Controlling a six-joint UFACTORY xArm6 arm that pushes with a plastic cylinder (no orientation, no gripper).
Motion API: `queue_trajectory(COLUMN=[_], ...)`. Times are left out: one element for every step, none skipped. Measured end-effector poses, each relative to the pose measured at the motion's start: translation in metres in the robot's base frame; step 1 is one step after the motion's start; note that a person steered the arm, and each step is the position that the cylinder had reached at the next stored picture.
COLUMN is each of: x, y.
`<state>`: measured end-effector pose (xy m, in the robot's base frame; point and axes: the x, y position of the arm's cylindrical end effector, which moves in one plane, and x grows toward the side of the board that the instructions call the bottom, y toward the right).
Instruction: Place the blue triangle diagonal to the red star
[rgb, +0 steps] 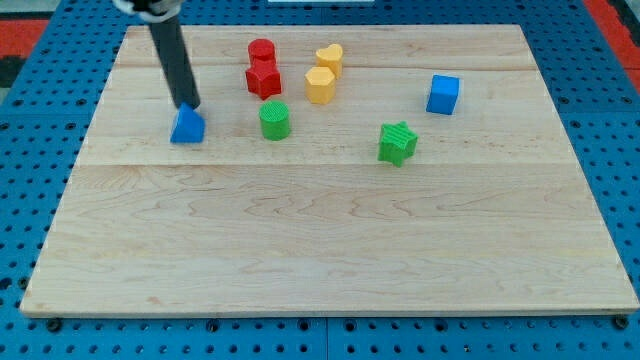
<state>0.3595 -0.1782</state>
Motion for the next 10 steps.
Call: queue_trajectory(x=[-0.003,-0.003,-0.003,-0.013,0.009,0.022,0.036,0.036,0.044,0.072], y=[0.034,0.088,0.103,0.124,0.133,0.117,0.078,0.042,0.019,-0.019])
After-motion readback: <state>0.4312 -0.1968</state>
